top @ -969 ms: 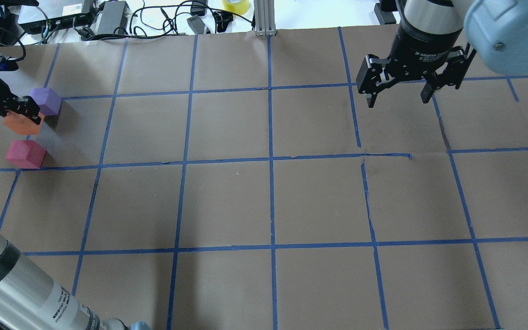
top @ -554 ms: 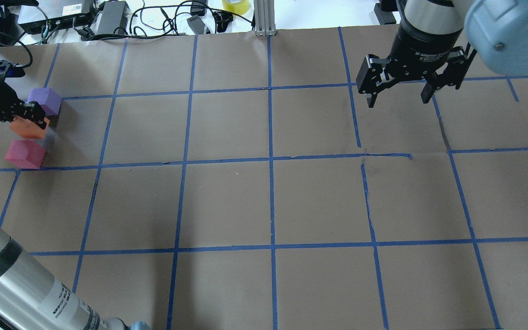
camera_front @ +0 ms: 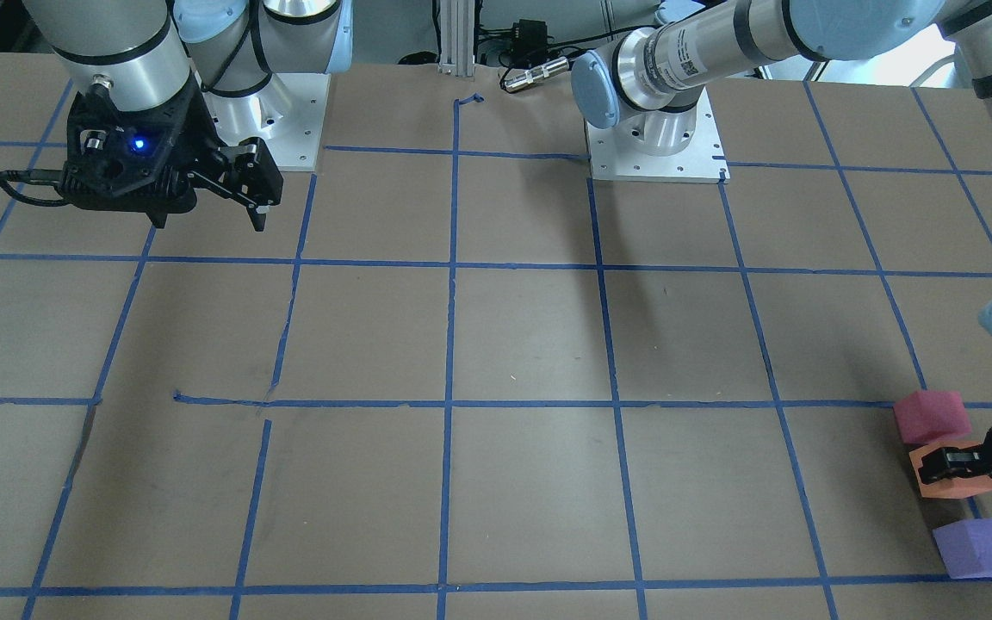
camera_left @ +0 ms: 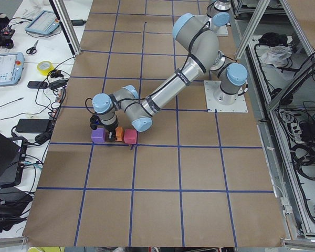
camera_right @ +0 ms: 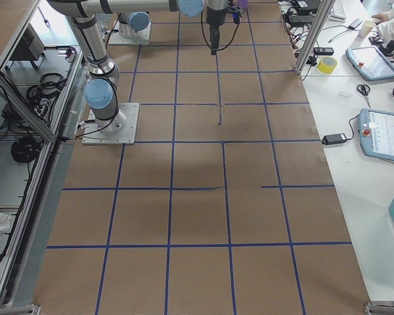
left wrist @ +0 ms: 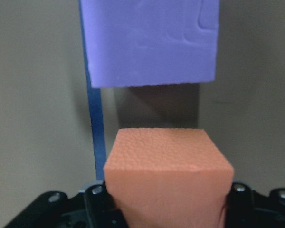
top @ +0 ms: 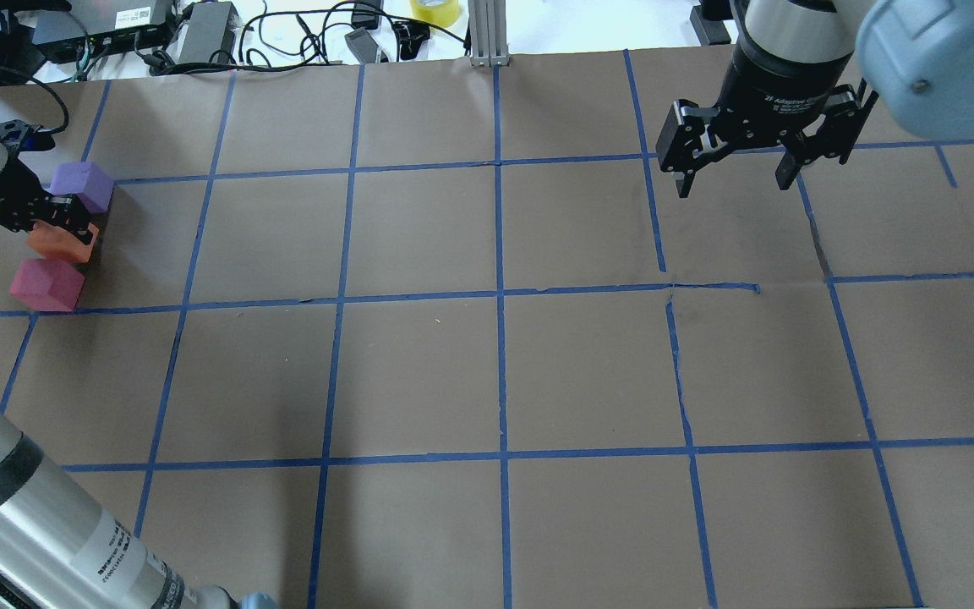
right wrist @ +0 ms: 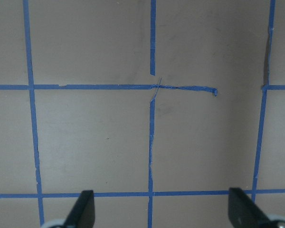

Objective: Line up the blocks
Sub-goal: 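Lower the orange cube into the gap and adjust it against the purple cube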

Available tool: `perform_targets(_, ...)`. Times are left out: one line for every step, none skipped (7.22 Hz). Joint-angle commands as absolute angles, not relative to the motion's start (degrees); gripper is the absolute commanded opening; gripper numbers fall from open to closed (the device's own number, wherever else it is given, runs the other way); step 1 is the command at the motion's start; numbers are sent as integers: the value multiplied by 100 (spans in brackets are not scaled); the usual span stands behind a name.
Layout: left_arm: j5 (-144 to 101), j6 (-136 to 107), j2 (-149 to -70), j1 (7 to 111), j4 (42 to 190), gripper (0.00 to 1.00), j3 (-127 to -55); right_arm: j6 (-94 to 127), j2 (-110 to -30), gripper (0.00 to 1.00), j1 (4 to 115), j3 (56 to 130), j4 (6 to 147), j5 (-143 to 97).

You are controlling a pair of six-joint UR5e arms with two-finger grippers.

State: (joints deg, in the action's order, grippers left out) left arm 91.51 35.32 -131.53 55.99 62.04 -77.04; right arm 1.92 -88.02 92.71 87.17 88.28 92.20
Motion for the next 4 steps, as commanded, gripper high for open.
perform_targets(9150, 3586, -13227, 5599, 5995, 0, -7708, 193, -8789, 100, 9272, 8719, 8885, 9150)
perform_targets(9158, 3586, -13228, 5599, 5994, 0, -7717, 202, -8746, 100, 9272, 8719, 8973, 8784)
perform_targets(9150, 3586, -13228, 5599, 5994, 0, -7717, 141, -8754, 100, 9264, 8710, 8965, 8867)
perform_targets(9149, 3586, -13228, 5599, 5994, 0, -7717, 141, -8789, 100, 9255, 8736, 8956, 8859)
